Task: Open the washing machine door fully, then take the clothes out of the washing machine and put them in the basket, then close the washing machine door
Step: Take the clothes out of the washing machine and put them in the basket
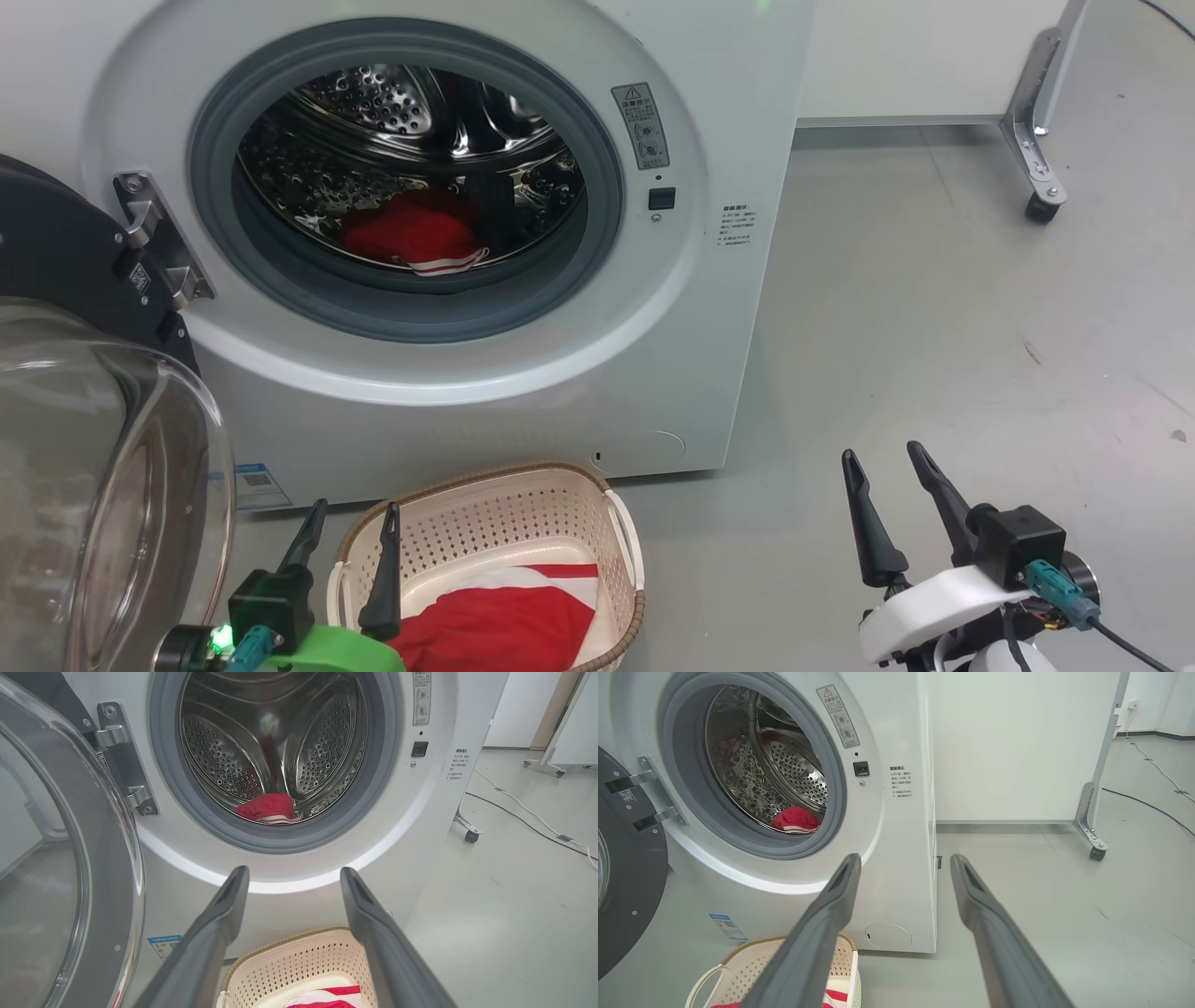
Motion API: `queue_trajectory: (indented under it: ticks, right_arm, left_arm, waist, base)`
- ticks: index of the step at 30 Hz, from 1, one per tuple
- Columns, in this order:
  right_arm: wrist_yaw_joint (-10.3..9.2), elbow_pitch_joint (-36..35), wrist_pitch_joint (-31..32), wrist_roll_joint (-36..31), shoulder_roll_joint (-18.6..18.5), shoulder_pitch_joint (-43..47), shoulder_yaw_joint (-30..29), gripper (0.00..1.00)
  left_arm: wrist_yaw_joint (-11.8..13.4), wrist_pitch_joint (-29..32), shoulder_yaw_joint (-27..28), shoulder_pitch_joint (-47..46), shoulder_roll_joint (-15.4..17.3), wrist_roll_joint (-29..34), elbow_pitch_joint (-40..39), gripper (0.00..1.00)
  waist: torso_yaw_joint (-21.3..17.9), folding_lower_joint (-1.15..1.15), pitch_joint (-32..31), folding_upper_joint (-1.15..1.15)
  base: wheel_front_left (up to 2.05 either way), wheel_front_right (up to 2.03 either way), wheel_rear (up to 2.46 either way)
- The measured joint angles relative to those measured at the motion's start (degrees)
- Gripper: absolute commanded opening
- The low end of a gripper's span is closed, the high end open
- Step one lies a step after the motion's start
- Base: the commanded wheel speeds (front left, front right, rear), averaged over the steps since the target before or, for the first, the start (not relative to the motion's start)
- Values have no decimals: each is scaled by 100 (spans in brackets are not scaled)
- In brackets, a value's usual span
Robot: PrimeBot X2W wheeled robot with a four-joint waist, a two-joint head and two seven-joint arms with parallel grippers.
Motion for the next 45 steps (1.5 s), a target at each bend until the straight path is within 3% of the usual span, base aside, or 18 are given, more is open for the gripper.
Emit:
queue_trajectory:
  ticks: [28, 37, 45]
  right_arm:
    - [-1, -188, 0, -93, 0, 129, 16, 100]
    - [-1, -341, 0, -171, 0, 88, 30, 100]
    - [-1, -486, 0, -270, -2, -128, 34, 100]
  left_arm:
    - [175, 132, -25, 505, 7, 43, -927, 100]
    - [201, 332, -107, 439, 26, 99, -1023, 100]
    - [146, 679, -243, -179, 36, 158, -758, 100]
  waist:
    - [-71, 0, 129, 0]
    - [-55, 0, 442, 0]
    - [-83, 0, 966, 0]
  base:
    - [0, 0, 0]
    - [0, 0, 0]
    - [0, 0, 0]
